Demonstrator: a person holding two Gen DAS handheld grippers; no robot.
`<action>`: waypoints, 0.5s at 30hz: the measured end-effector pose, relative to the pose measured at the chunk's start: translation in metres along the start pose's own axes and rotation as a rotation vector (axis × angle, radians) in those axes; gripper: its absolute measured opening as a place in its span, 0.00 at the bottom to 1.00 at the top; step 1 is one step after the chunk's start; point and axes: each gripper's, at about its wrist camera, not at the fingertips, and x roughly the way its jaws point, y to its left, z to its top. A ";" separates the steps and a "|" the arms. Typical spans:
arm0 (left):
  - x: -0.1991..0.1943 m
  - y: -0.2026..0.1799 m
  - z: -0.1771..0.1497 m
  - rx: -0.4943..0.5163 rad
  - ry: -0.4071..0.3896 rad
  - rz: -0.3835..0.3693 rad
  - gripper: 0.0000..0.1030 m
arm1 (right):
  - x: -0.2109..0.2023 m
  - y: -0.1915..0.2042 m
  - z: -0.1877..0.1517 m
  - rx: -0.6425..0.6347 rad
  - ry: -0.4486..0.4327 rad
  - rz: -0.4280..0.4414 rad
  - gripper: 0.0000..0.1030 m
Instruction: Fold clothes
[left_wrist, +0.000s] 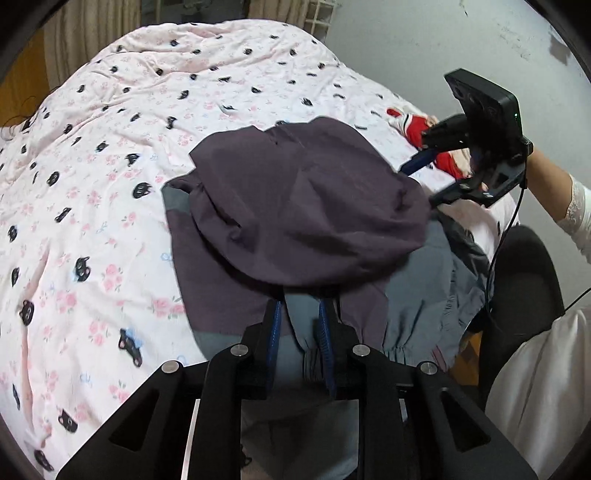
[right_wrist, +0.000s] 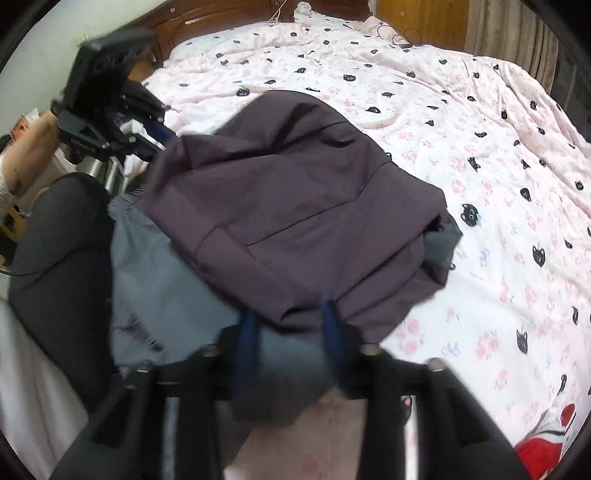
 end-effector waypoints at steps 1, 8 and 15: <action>-0.003 0.002 0.001 -0.016 -0.018 0.003 0.18 | -0.006 -0.002 -0.001 0.007 -0.004 0.026 0.53; -0.012 0.011 0.011 -0.109 -0.117 0.022 0.19 | -0.045 -0.009 0.029 0.114 -0.210 0.143 0.53; 0.027 -0.012 0.017 -0.083 -0.050 0.036 0.31 | 0.002 0.008 0.060 0.172 -0.179 0.102 0.53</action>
